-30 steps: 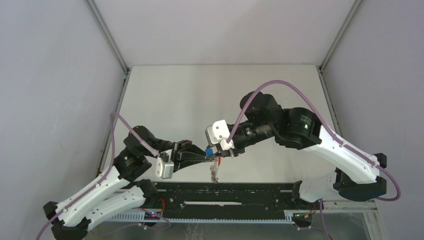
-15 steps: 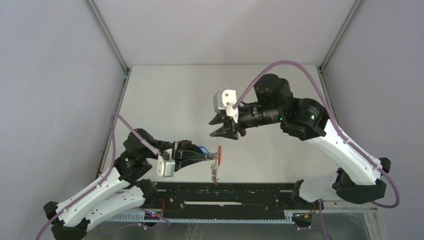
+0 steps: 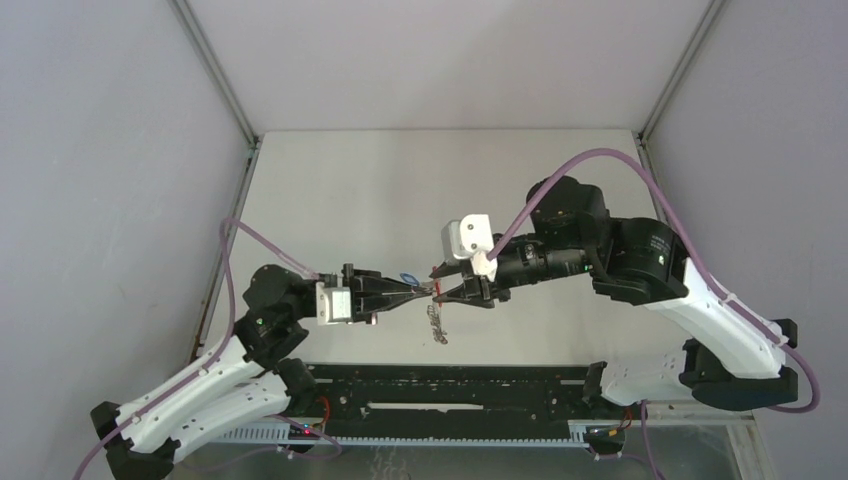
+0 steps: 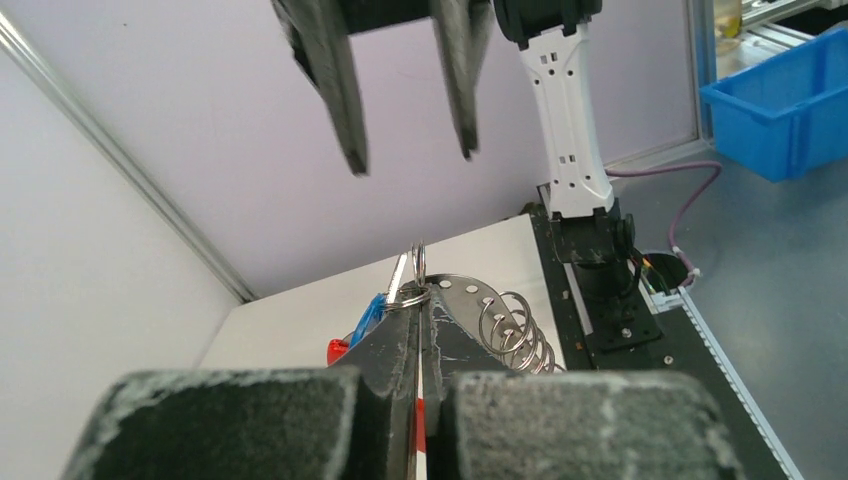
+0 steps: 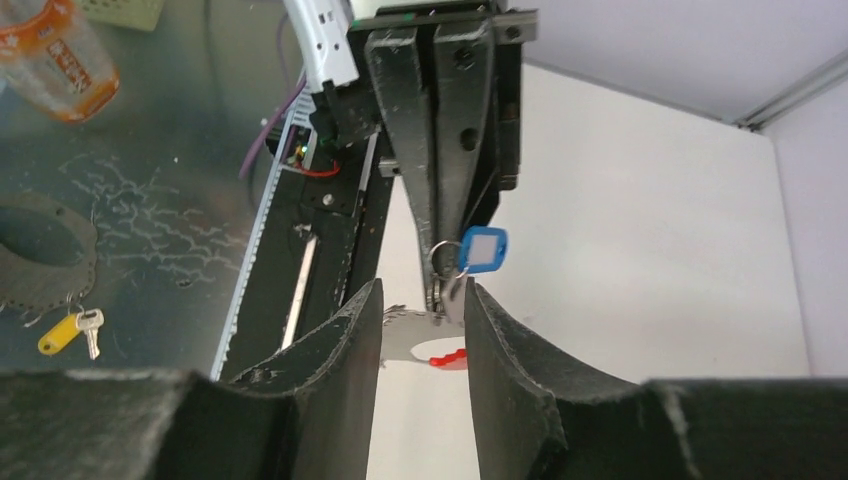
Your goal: Put the keys on the keyring
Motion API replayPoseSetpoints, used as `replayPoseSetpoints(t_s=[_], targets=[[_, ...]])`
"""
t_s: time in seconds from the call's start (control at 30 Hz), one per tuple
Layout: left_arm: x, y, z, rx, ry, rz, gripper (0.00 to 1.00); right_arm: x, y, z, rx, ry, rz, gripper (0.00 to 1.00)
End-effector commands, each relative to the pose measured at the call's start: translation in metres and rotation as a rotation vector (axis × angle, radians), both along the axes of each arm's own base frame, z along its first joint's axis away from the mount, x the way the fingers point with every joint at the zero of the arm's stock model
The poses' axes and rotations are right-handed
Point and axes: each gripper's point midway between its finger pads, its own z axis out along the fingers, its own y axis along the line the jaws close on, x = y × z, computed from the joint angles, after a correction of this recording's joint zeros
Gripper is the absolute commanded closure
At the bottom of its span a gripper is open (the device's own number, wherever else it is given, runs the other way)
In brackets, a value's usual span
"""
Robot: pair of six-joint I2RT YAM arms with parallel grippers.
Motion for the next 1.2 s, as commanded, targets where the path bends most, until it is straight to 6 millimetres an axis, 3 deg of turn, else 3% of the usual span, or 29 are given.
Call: replayPoseSetpoints(t_s=[0.0,0.37,0.63,1.17], targets=[[0.004,0.004,0.02,-0.082,0.006,0.038,1.0,-0.001,0.001,-0.016,-0.074,-0.038,-0.014,0.57],[0.003,0.005,0.009,-0.029,0.011,0.038,1.0,0.016,0.011,-0.034,-0.175,-0.166,-0.081,0.63],[0.002,0.004,0.006,-0.016,0.012,0.03,1.0,0.021,0.014,-0.034,-0.184,-0.193,-0.106,0.73],[0.007,0.001,0.004,-0.007,0.047,0.042,1.0,0.027,0.014,-0.023,-0.129,-0.258,-0.171,0.67]])
